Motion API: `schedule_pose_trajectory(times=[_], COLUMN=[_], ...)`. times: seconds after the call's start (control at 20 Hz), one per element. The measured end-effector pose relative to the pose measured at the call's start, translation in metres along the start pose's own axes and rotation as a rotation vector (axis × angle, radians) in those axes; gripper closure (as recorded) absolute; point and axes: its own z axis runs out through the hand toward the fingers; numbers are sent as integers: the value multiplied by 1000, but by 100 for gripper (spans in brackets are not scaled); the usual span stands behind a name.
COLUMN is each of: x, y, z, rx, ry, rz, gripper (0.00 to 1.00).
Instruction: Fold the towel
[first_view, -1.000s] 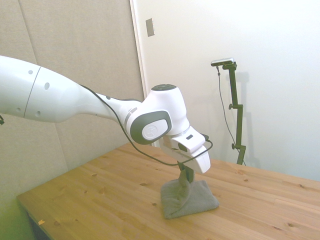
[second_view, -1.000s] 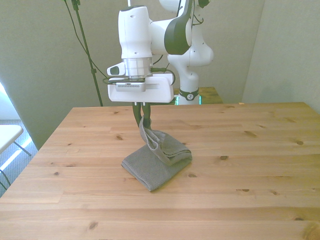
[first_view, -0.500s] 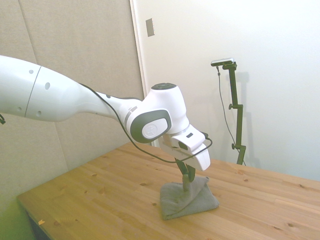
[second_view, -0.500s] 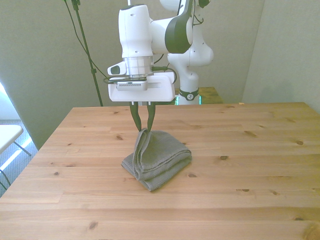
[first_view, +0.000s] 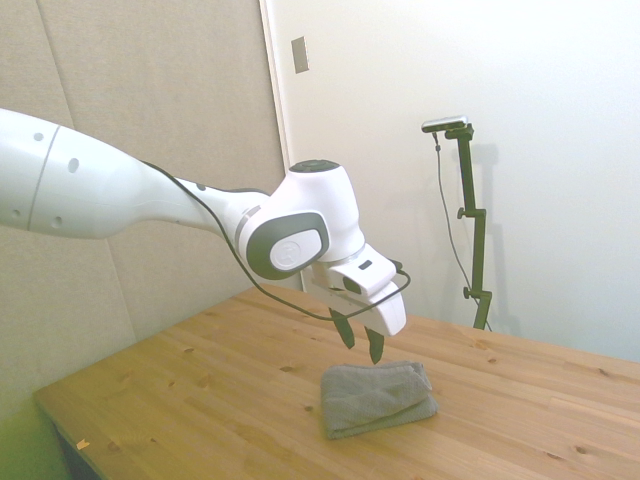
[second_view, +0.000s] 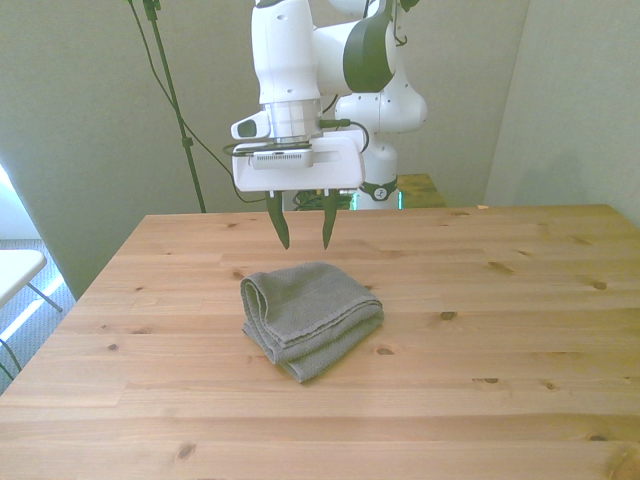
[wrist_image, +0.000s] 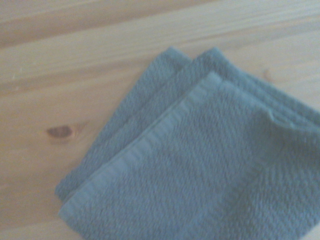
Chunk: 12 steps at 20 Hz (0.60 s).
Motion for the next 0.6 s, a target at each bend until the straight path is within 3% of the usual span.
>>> schedule_pose_trajectory(times=[0.2,0.6], x=[-50,-160], y=[18,38], z=[-21,-23], rx=[-14,-25], ry=[-39,-59], rz=[5,-99], gripper=[0,0])
